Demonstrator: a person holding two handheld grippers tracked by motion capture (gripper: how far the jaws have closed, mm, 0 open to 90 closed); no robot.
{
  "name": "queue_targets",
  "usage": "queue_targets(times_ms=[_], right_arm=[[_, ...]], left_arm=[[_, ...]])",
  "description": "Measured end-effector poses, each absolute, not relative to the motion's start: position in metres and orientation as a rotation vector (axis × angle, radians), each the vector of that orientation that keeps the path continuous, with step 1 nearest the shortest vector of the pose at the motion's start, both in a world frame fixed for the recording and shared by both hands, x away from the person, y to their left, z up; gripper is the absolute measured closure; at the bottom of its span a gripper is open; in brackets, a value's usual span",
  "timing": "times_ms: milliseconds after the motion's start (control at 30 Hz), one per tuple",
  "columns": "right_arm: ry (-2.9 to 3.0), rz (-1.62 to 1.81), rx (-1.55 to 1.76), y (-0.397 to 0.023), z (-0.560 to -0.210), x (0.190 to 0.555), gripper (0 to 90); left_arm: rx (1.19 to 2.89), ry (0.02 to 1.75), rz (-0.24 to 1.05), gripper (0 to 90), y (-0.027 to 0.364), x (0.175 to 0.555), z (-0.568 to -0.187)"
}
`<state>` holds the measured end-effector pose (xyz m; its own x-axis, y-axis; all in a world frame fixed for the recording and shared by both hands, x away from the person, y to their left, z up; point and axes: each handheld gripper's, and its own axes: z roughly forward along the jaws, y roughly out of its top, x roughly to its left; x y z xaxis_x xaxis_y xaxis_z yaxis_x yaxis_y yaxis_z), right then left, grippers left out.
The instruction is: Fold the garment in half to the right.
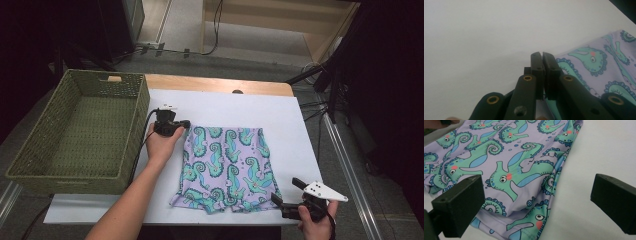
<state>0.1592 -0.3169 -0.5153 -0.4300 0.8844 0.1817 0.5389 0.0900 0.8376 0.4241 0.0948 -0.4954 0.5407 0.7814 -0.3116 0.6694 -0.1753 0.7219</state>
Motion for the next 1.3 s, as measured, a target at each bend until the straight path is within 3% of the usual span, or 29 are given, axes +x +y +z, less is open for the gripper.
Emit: queue_targets(times_ms=[200, 367, 500, 667, 867, 1300], right_arm=[[2.010, 1.276, 1.411, -0.317, -0.516, 0.160, 0.0], [2.011, 1.274, 1.411, -0.317, -0.517, 0.160, 0.0], [2.020, 1.268, 1.410, -0.316, -0.517, 0.161, 0.0], [2.023, 1.271, 1.403, -0.315, -0.518, 0.161, 0.0], [2.000, 1.301, 1.392, -0.309, -0.511, 0.157, 0.0], [2.096, 1.481, 1.238, -0.236, -0.482, 0.157, 0.0]], left_arm=[[1.912, 1.231, 0.131, 83.7, 0.094, 0.428, -0.506], [1.922, 1.254, 0.144, 66.9, 0.092, 0.431, -0.507], [1.936, 1.240, 0.145, 62.7, 0.090, 0.431, -0.508], [1.945, 1.225, 0.114, 63.6, 0.087, 0.430, -0.508], [1.991, 1.180, 0.098, 85.5, 0.082, 0.428, -0.507], [1.960, 1.147, 0.098, 87.0, 0.087, 0.427, -0.495]])
